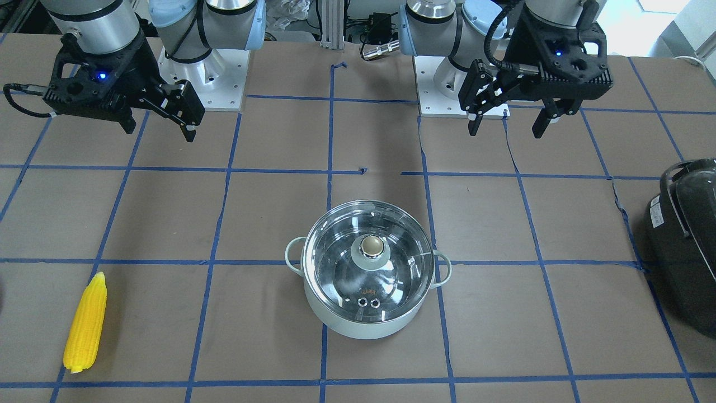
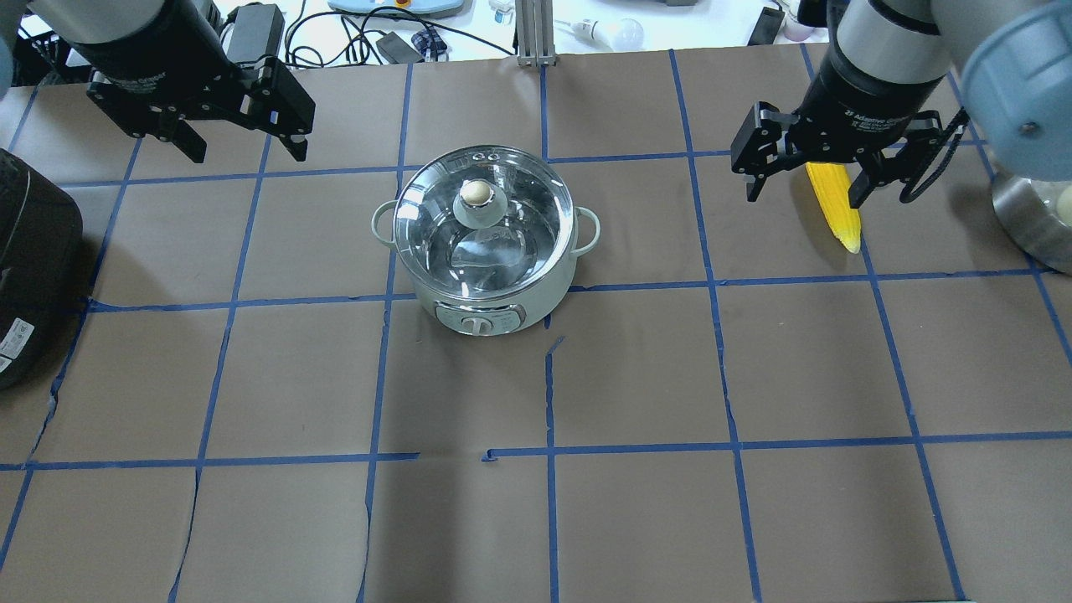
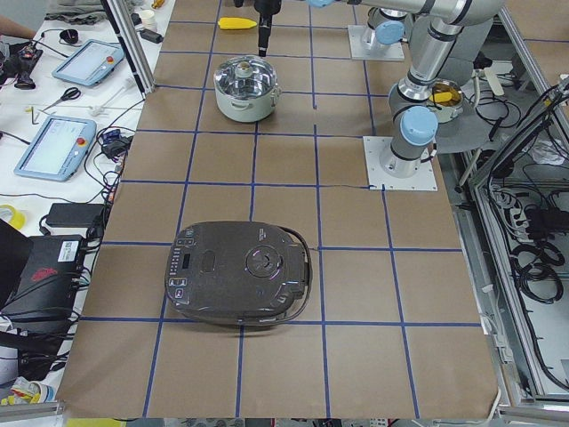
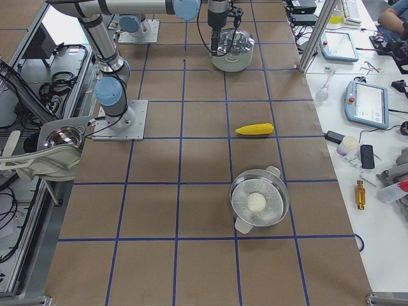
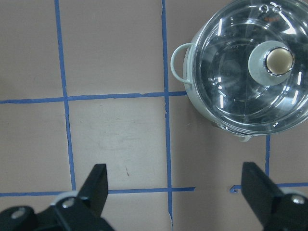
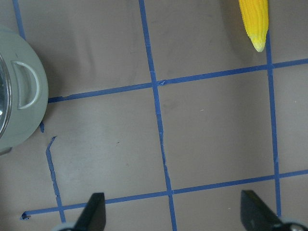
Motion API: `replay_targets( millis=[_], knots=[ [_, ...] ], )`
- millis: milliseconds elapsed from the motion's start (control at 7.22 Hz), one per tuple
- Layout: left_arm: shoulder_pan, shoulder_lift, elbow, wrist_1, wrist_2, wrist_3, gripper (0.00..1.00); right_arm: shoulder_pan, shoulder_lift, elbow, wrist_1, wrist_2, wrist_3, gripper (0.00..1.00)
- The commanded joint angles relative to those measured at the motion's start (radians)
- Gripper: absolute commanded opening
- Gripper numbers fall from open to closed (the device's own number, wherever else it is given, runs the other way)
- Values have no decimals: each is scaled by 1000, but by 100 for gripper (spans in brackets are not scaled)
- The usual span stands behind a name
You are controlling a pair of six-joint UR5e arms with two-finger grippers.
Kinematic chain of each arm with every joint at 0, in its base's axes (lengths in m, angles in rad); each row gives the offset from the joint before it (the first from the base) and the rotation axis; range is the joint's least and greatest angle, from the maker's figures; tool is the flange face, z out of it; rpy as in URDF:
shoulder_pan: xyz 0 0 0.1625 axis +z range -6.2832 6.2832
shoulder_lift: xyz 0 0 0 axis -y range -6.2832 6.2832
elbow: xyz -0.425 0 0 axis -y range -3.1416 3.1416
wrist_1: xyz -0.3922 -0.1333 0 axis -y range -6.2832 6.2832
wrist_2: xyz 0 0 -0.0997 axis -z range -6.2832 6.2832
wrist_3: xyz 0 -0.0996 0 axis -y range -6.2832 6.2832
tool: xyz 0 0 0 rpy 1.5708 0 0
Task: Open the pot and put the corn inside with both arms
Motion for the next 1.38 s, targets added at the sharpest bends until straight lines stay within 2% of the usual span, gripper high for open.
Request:
replay_targets(
  millis=[0,554,831,1108,1246],
  knots=[
    [1,-12,18,-3,-3,-3,100,0,1,0,0,-1,0,100],
    [-23,-65,41,11,-5,-34,100,-1,1,0,0,-4,0,100],
    [-112,-230,51,164,-8,-159,100,-9,10,-2,-4,-23,1,100],
    [-215,-338,77,217,-3,-268,100,-32,22,0,-27,-65,-2,100],
    [-232,-372,85,238,-6,-287,100,-75,72,0,-91,-71,-14,100]
  ],
)
